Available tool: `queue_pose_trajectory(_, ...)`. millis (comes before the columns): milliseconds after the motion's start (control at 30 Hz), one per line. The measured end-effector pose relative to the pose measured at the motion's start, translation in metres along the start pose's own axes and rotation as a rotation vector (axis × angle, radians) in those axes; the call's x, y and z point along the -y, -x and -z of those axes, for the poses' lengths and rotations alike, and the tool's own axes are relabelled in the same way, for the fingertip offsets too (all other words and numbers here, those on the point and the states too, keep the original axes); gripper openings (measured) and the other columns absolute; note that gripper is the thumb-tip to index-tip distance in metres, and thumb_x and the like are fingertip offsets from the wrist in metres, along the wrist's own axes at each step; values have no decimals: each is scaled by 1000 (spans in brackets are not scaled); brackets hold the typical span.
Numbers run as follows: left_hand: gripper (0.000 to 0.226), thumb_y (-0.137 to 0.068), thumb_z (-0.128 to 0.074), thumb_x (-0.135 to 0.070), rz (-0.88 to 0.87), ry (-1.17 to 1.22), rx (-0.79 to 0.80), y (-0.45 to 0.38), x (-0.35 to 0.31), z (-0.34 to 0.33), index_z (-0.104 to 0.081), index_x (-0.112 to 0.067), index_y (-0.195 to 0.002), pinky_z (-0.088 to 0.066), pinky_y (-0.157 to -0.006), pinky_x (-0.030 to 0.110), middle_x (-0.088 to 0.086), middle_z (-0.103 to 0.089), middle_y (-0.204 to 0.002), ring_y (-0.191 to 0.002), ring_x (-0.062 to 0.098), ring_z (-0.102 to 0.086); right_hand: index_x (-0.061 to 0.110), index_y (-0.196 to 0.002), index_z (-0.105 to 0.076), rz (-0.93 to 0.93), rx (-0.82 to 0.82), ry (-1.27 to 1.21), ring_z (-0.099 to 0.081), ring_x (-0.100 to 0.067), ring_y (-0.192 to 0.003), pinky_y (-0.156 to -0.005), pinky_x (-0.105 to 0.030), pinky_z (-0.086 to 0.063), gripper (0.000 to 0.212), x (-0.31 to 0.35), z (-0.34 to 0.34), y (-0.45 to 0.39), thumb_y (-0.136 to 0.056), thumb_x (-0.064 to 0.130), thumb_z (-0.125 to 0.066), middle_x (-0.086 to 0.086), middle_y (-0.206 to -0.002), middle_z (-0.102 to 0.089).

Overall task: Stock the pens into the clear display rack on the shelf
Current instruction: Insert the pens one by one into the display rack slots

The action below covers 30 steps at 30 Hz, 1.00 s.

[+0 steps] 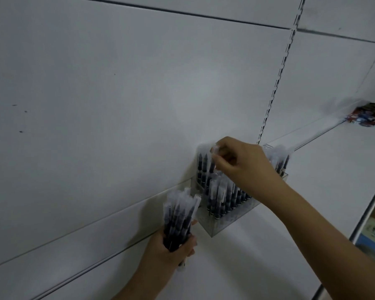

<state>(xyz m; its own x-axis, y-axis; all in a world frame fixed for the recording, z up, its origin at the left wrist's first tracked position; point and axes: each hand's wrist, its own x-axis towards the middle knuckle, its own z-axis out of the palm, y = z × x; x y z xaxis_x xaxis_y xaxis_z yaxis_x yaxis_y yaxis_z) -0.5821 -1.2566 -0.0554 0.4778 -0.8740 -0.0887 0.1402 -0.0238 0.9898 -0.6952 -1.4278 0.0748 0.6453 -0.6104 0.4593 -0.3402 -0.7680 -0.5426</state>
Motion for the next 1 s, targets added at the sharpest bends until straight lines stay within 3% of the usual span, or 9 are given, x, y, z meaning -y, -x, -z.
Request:
queue_pose_trajectory(133,26,-82,-71,-1,6,25,-4,1,-2,-1,-71,-17,-103,-45,-48,22,8,-68,-70,-57,11,-62,19,-92,-63,-5,95,134,-59,0,-69,-63,-10,-47,10,0,-6,-1,-95,28,-60,9,-81,-67)
queue_pose_trajectory(233,34,-66,-80,-17,16,53,-17,0,-1,-1,-74,-20,-98,-46,-48,26,9,-67,-69,-56,14,-61,21,-96,-63,-22,94,180,-60,-3,-74,-68,-21,-51,15,2,-4,4,-94,36,-62,11,-83,-65)
queue_pose_trajectory(333,27,-74,-78,-4,14,68,-5,0,-1,2,-75,-17,-97,-49,-53,25,9,-66,-68,-57,15,-61,27,-103,-60,-60,-63,155,-58,0,-75,-68,-20,-51,18,10,-2,22,-93,42,-60,15,-84,-61)
queue_pose_trajectory(400,28,-72,-77,0,13,105,7,0,-3,3,-74,-12,-97,-50,-53,23,9,-66,-68,-56,16,-61,27,-96,-62,-62,-186,89,-60,-2,-69,-63,-18,-52,15,19,-5,41,-92,41,-57,15,-75,-61)
queue_pose_trajectory(567,22,-76,-75,4,5,27,15,3,-7,3,-71,-8,-93,-49,-48,23,8,-71,-66,-53,16,-63,25,-96,-68,-101,130,-69,-61,1,-81,-68,-13,-50,26,25,-42,81,-86,48,-61,17,-78,-64)
queue_pose_trajectory(633,19,-78,-74,1,7,-19,21,2,-6,4,-70,-9,-93,-51,-53,29,9,-72,-67,-54,18,-64,23,-95,-70,-80,147,-105,-62,-1,-76,-66,-11,-48,25,21,-52,85,-87,45,-63,17,-76,-64)
queue_pose_trajectory(767,43,-57,-81,-36,28,-48,36,5,-10,4,-72,-15,-94,-49,-61,36,13,-73,-72,-56,20,-66,19,-85,-70,-146,111,-198,-67,-1,-60,-60,-10,-48,12,19,-47,87,-91,29,-68,11,-64,-66)
queue_pose_trajectory(900,2,-83,-70,-3,29,5,15,4,-9,1,-71,-2,-83,-48,-45,21,14,-68,-65,-49,16,-62,14,-81,-67,-234,-9,-356,-69,-3,-59,-61,-18,-54,11,24,-37,84,-90,21,-69,3,-70,-72)
queue_pose_trajectory(1000,7,-86,-62,3,4,23,-12,4,-6,0,-68,1,-83,-43,-41,17,10,-64,-57,-45,13,-58,12,-86,-66,-204,-260,-409,-69,-2,-61,-58,-18,-54,15,31,-7,74,-89,27,-65,4,-73,-73)
